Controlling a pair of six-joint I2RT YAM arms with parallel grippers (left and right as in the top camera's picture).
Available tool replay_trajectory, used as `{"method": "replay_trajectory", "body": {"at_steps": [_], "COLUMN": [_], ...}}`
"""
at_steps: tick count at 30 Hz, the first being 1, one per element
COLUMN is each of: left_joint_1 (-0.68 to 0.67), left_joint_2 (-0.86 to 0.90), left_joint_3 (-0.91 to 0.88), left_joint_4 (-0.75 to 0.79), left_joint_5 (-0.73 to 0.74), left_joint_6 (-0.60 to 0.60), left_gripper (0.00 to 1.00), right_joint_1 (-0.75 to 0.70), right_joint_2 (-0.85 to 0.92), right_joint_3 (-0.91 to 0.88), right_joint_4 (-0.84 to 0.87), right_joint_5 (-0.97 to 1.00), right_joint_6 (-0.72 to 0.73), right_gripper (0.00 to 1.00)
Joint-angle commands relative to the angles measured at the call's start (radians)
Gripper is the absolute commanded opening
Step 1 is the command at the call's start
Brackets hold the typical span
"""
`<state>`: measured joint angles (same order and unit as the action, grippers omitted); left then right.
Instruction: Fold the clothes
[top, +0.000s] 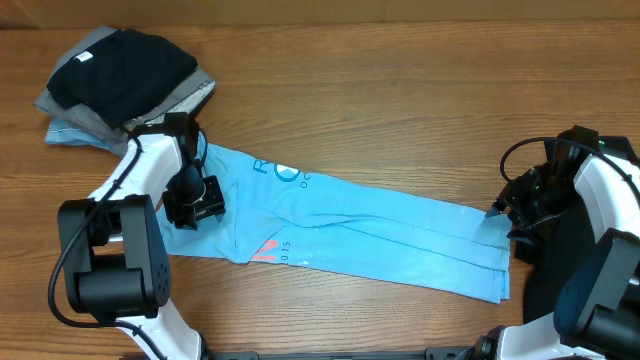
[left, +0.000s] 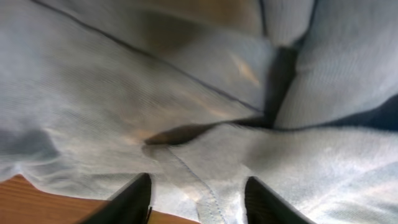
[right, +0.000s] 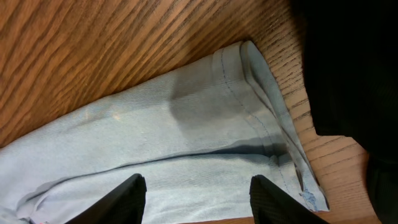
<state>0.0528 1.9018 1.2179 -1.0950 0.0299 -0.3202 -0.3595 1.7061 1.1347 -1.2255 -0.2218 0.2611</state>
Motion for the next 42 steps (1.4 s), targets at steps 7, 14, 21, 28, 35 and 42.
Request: {"method": "replay_trajectory", "body": {"at_steps": [7, 14, 21, 28, 35, 42], "left_joint_1": [-0.007, -0.008, -0.008, -0.008, -0.008, 0.005], "left_joint_2": [-0.019, -0.019, -0.019, -0.019, -0.019, -0.019], "left_joint_3": [-0.02, -0.021, -0.042, -0.092, -0.089, -0.033], "left_joint_4": [-0.002, -0.001, 0.003, 0.042, 0.031, -0.042], "left_joint_5": [-0.092, -0.063, -0.029, -0.002, 0.026, 0.003], "left_joint_6": [0.036, 0.064, 0.111, 0.118, 0.118, 0.117], "left_gripper": [0.43, 0.26, 0.38, 0.22, 0.06, 0.04], "right_joint_1": [-0.003, -0.003, -0.003, -0.003, -0.003, -0.003], "right_joint_2": [-0.025, -0.025, -0.025, -0.025, -0.025, -0.025], "right_joint_3": [-0.002, -0.002, -0.002, -0.002, -0.002, -0.002], "right_joint_4": [0.002, 0.003, 0.002, 0.002, 0.003, 0.001], "right_joint_5": [-0.008, -0.031, -0.072, -0.08, -0.087, -0.087], "right_joint_6": [-0.004, -0.008, -0.034, -0.034, -0.034, -0.046], "right_gripper": [0.57, 0.57, 0.58, 0.57, 0.57, 0.58]}}
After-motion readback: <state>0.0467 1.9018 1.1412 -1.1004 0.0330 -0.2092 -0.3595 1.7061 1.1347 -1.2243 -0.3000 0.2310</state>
